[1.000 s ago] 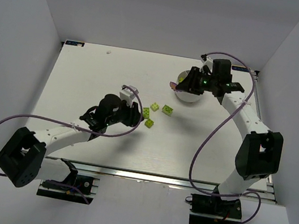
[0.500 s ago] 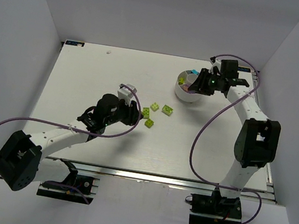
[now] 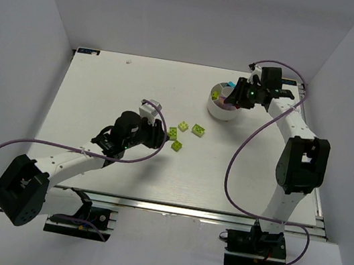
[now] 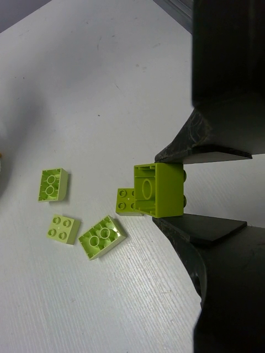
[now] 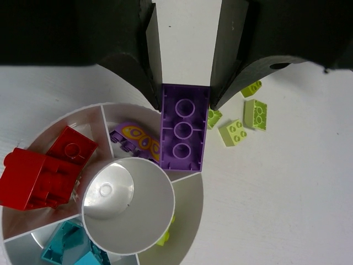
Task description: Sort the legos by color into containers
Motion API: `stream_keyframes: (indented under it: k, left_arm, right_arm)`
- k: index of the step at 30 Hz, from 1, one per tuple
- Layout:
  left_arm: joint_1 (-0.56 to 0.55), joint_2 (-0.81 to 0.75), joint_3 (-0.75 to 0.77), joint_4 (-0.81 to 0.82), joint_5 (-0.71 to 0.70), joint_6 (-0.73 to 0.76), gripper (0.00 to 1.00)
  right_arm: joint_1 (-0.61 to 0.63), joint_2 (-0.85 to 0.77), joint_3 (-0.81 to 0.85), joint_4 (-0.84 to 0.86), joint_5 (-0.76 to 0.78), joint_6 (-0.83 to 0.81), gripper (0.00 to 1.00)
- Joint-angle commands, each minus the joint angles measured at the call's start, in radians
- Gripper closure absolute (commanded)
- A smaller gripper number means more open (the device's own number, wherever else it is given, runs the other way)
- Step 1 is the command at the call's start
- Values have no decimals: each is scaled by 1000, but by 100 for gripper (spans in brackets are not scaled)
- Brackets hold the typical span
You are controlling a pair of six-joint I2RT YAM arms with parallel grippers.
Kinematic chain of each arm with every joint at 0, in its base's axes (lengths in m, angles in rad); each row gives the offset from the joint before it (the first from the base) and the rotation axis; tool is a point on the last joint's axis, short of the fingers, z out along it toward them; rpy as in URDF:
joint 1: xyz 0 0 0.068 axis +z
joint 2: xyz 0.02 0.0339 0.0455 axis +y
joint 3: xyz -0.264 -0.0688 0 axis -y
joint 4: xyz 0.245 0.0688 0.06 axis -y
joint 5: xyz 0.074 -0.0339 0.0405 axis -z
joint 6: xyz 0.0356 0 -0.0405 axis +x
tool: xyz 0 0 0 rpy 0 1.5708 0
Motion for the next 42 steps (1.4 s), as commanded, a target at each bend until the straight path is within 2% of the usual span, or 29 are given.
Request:
stream_keyframes:
  k: [1,8,18,21,28,31,32,34,35,40,42]
  left_arm:
    - [-1,-36,0,0,-11,0,88]
    - [-2,-37,0,6,-9,0,88]
    - [-2,-34,4,13,-2,-1,88]
    - [-1,-34,6,15,0,-3,88]
    - [-2,-31,16,23,9,-10,88]
    - [-1,-5,41,55,32,-29,88]
    - [-1,7,52,76,50,-35,88]
    - [-1,61,99,96,69,-56,87]
    - [-1,85,121,110,85,-59,87]
    - [-1,266,346,116,179,-38,87]
    - [-1,354,413,102,230,0,87]
  right_arm:
    - [-7,21,37,4,24,-28,84]
    - [-9,27,34,5,29,-28,78]
    - [-15,13,21,1,31,-12,43]
    - [-20,9,21,-1,28,-9,40]
    - [-27,-34,34,-24,-3,-14,40]
    - [-36,-74,43,-39,-72,-74,40]
    - [-41,-85,44,-45,-110,-156,39]
    - [-58,-118,43,-68,-274,-248,38]
    - [-64,-129,38,-82,-384,-357,38]
    - [-73,-238,-57,-116,-514,-613,39]
    - [-73,-279,-129,-101,-547,-673,43]
